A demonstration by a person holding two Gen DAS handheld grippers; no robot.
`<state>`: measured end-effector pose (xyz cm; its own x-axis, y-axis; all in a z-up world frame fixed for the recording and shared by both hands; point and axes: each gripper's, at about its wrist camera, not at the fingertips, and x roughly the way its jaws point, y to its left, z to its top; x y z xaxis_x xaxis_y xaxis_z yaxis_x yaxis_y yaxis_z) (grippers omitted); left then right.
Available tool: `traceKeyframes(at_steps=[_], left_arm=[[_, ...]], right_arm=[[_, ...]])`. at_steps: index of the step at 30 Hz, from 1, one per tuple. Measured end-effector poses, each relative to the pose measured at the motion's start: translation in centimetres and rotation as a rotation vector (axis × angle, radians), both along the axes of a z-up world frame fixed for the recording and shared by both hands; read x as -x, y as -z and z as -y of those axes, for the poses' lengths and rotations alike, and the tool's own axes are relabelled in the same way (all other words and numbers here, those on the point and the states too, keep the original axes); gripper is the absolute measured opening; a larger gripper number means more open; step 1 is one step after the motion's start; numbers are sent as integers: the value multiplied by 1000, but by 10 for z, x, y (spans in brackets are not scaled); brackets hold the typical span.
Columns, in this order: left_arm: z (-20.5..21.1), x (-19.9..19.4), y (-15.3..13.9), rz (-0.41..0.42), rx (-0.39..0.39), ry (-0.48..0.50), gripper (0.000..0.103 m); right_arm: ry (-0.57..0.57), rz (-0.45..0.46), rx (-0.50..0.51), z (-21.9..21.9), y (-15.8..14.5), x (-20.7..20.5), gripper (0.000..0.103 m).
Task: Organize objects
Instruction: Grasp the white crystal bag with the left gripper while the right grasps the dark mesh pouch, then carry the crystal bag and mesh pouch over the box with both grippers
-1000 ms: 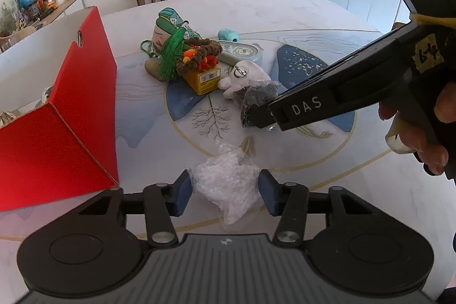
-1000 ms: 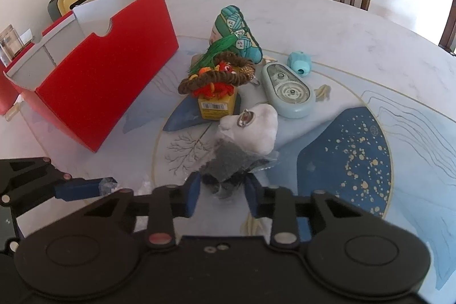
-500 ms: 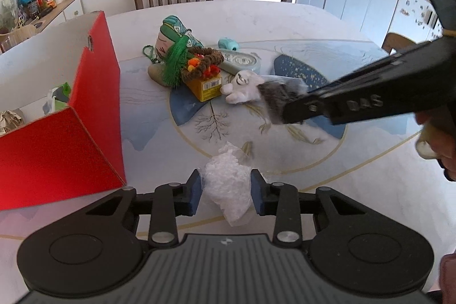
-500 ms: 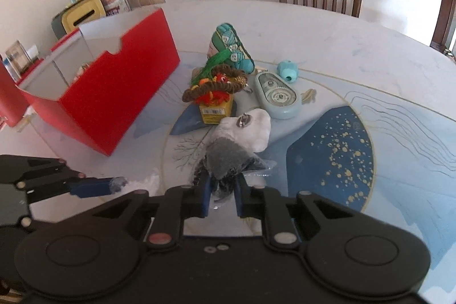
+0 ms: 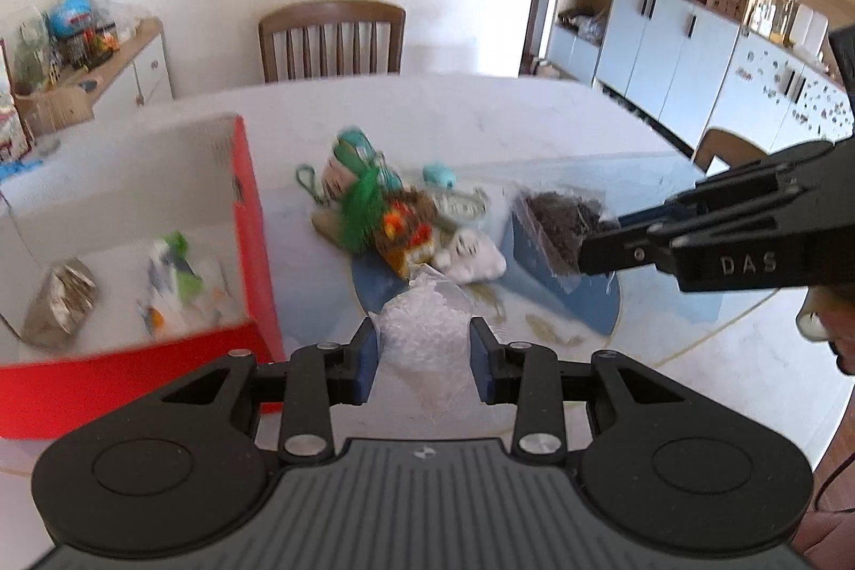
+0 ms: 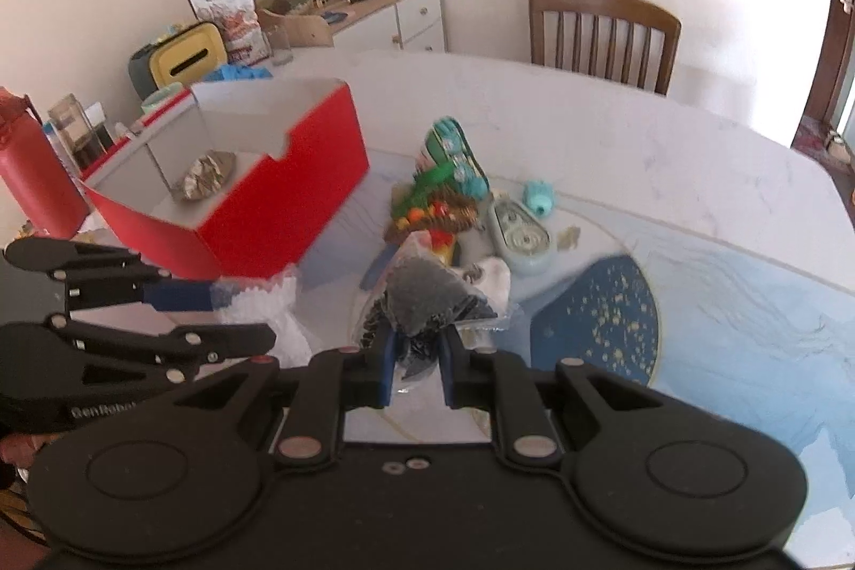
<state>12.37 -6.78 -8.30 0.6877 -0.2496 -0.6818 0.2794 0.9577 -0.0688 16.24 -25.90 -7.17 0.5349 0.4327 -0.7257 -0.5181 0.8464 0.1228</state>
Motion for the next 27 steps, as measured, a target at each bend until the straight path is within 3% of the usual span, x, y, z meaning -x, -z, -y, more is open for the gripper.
traceKeyframes(at_steps=[13, 27], left_arm=[[-64, -8, -46, 32, 33, -99, 34], [-155, -28, -58, 39, -14, -208, 34]], right_arm=[[-66, 63, -17, -55, -40, 0, 16], [-175, 50, -14, -153, -52, -14, 16]])
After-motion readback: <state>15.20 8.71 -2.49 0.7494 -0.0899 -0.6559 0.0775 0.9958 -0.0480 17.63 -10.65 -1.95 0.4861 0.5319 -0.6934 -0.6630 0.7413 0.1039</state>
